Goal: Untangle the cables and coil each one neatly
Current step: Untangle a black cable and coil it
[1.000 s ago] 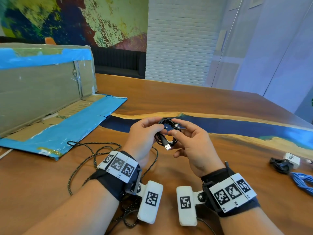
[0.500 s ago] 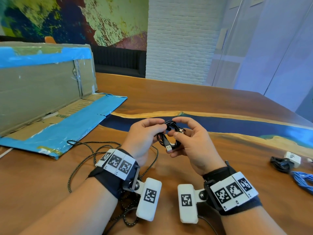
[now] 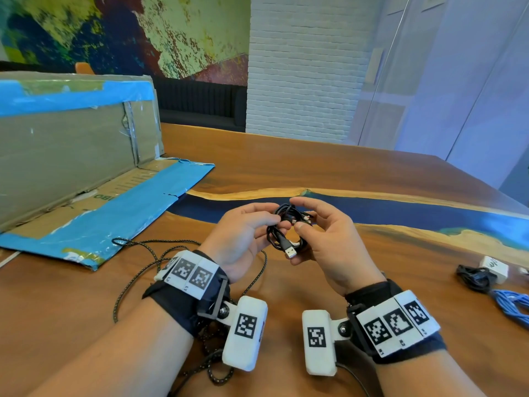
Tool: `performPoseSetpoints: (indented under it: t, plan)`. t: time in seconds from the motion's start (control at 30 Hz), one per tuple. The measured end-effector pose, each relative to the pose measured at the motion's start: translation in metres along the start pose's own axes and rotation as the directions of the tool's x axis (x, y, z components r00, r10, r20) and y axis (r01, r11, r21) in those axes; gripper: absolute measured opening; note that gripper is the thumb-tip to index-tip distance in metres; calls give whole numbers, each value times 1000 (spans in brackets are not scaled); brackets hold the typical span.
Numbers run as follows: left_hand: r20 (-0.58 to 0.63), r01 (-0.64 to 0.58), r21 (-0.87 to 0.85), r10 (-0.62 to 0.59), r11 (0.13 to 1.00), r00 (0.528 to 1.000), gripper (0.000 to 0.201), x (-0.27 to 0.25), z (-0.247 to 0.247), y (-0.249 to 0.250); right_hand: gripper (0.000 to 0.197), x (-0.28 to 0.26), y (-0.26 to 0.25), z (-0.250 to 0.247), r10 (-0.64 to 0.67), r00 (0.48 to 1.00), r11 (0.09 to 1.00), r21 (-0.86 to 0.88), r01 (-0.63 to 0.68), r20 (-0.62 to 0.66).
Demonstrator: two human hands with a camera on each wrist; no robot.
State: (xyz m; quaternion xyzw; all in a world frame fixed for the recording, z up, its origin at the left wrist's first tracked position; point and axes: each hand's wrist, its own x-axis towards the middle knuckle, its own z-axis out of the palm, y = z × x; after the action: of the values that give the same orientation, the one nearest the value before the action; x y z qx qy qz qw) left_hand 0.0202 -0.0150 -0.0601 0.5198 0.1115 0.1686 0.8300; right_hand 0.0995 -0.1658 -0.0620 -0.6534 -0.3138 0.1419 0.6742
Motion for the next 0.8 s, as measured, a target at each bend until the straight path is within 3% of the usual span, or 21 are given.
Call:
performPoseSetpoints:
  t: [0.17, 0.33, 0.5, 0.8]
  plan:
    - [4, -10, 95, 9, 995, 1000, 27, -1, 3, -4, 25, 0, 5, 1, -77, 987, 996, -59, 70, -141]
    - [-24, -169, 276, 183, 946, 983, 31, 1, 7, -12, 22, 1, 3, 1, -56, 981, 995, 71, 70, -185]
    - [-16, -281, 421, 316, 863, 949, 22, 0, 5, -10, 19, 2, 3, 2, -7, 985, 978, 205, 43, -173]
    - [78, -249, 462, 241, 851, 968, 19, -10, 9, -2, 19, 4, 6, 3, 50, 988, 974, 224, -15, -149]
